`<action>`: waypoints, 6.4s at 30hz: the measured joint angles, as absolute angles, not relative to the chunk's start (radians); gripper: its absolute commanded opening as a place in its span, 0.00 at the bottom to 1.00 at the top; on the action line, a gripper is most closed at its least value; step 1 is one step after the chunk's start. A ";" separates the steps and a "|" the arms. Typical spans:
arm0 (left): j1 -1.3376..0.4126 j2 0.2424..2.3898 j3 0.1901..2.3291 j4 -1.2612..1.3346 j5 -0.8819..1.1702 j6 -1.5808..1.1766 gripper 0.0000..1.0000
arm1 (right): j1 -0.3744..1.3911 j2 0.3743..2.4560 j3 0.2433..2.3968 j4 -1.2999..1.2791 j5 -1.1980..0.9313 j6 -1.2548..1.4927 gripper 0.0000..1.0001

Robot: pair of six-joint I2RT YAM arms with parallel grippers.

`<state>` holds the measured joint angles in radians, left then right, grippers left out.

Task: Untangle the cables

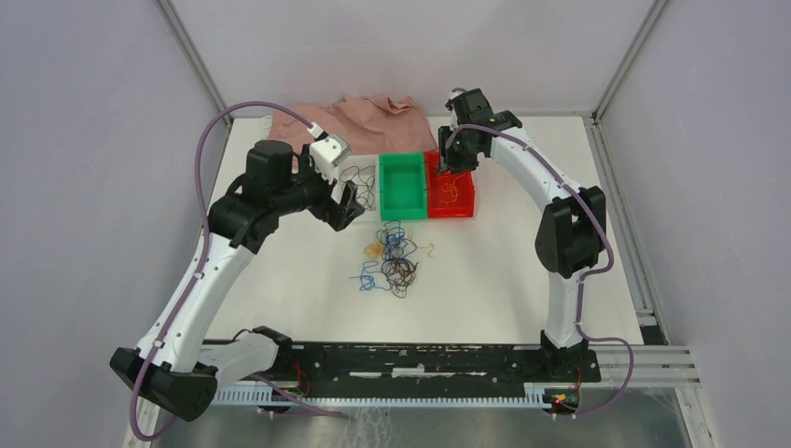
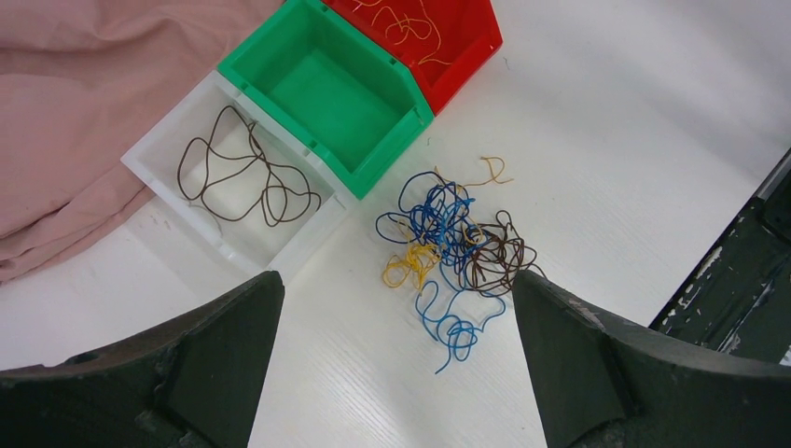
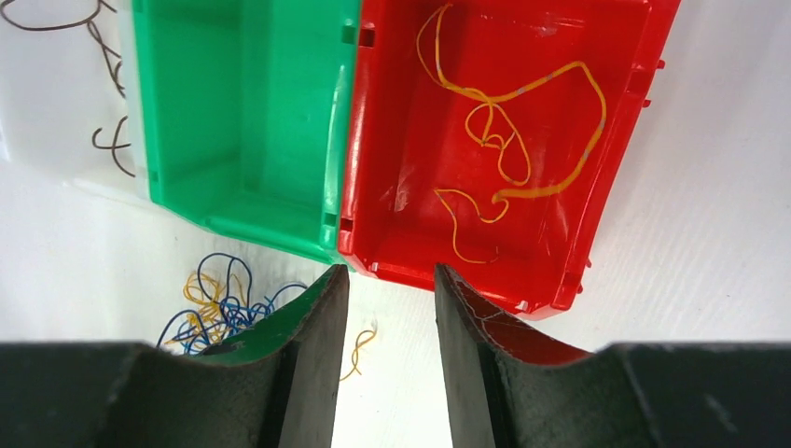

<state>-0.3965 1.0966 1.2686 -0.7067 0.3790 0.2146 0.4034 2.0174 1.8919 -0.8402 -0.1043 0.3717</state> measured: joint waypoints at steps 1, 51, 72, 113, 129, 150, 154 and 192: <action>-0.395 1.095 1.269 -0.707 0.379 0.217 0.99 | 0.398 2.027 1.892 -0.840 -0.112 0.379 0.44; -0.376 1.094 1.189 -0.768 0.475 0.249 0.99 | 0.660 1.843 1.123 -0.279 -0.108 0.300 0.33; -0.376 1.084 1.189 -0.772 0.478 0.263 0.99 | 0.668 1.547 1.005 -0.253 -0.184 0.201 0.58; -0.376 1.028 1.212 -0.778 0.511 0.300 0.99 | 0.707 1.356 1.047 -0.233 -0.242 -0.031 0.01; -0.376 0.822 0.858 -0.557 0.648 0.324 0.99 | 0.773 1.183 1.065 0.014 -0.506 0.352 0.01; -0.402 0.802 0.696 -0.098 0.813 0.224 0.38 | 0.888 1.245 1.219 0.154 -0.550 0.601 0.01; -0.402 0.858 0.725 -0.151 0.879 0.225 0.07 | 0.903 1.253 1.250 0.125 -0.549 0.598 0.04; -0.402 0.797 1.088 -0.258 0.924 0.136 0.03 | 0.913 1.132 0.881 0.181 -0.232 0.274 0.71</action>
<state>-0.4019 0.7975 1.0878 -0.2584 0.9237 0.1356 0.9127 1.1324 0.8806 0.1814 -0.2321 0.2745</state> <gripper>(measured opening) 0.046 0.709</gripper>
